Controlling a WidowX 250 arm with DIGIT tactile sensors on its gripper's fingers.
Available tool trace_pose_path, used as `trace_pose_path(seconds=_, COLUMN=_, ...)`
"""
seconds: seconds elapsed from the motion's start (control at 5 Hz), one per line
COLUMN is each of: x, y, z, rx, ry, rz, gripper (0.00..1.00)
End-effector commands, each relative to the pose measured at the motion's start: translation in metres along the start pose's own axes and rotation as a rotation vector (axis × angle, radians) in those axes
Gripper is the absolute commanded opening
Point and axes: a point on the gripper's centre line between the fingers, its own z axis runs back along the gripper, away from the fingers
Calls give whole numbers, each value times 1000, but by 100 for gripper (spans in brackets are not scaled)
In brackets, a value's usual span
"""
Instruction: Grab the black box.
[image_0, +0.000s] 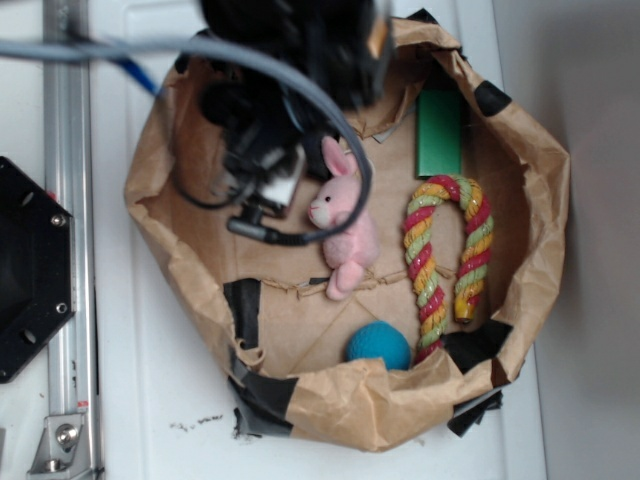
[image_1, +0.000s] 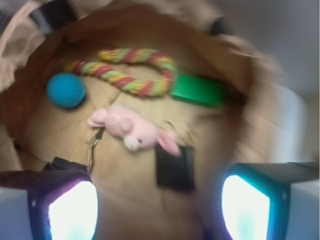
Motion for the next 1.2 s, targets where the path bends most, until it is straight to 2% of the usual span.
trace_pose_path(seconds=0.0, x=3, y=-23, z=-49, rx=116, ry=126, rz=-188, gripper=100)
trace_pose_path(seconds=0.2, x=-13, y=-21, z=-56, rx=125, ry=157, rz=-163, gripper=100)
trace_pose_path(seconds=0.4, x=-38, y=9, z=-57, rx=93, ry=132, rz=-93, gripper=100)
trace_pose_path(seconds=0.6, x=-43, y=27, z=-69, rx=70, ry=130, rz=-71, gripper=100)
trace_pose_path(seconds=0.8, x=-27, y=23, z=-92, rx=73, ry=185, rz=-130, gripper=100)
trace_pose_path(seconds=1.0, x=-19, y=17, z=-101, rx=118, ry=250, rz=-157, gripper=100)
